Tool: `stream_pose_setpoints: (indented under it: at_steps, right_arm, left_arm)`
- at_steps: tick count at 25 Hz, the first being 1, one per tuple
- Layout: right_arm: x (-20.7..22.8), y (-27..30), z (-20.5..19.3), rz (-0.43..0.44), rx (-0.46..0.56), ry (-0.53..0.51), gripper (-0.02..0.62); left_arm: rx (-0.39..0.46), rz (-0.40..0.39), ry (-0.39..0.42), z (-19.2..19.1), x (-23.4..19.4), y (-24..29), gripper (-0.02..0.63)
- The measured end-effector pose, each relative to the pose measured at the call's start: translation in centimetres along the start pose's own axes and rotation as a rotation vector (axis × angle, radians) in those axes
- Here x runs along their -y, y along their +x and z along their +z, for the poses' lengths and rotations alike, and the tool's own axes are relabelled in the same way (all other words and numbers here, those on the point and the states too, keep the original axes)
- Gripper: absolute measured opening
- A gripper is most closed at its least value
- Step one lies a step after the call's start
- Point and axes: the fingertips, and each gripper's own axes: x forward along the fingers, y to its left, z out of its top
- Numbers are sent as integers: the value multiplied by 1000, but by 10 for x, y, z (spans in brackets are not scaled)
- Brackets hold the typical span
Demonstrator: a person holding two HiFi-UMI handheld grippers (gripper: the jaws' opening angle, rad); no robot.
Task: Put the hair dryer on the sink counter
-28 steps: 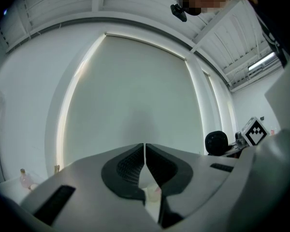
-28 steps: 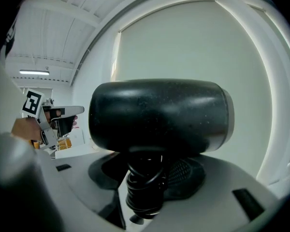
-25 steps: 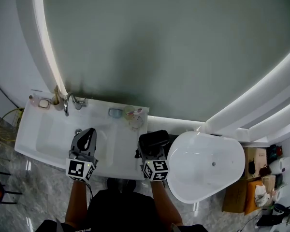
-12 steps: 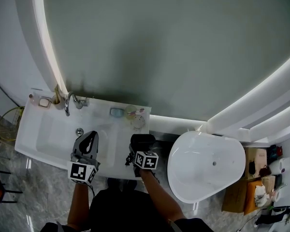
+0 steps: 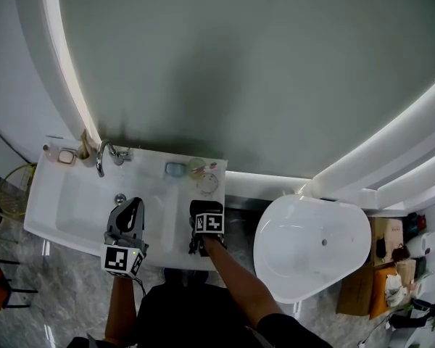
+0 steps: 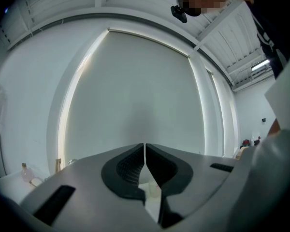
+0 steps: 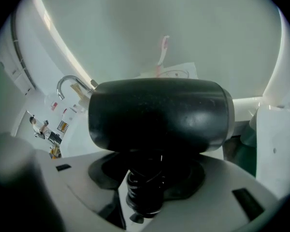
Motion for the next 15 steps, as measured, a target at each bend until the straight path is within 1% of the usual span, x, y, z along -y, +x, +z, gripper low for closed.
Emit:
stream_pose_setpoints:
  at_steps: [4,9,15]
  right_arm:
    - [10,20,-2,-23,-83,60,218]
    - [16,36,-2,-49,-169,74,218]
    - [18,51,-7,-83,-247,83,218]
  left_arm:
    - [-8,10,4,-4,-5,2,34]
    - [-5,33,-5,-3,-10,2,34]
    - [-14,52,-8,-6,-16,1,34]
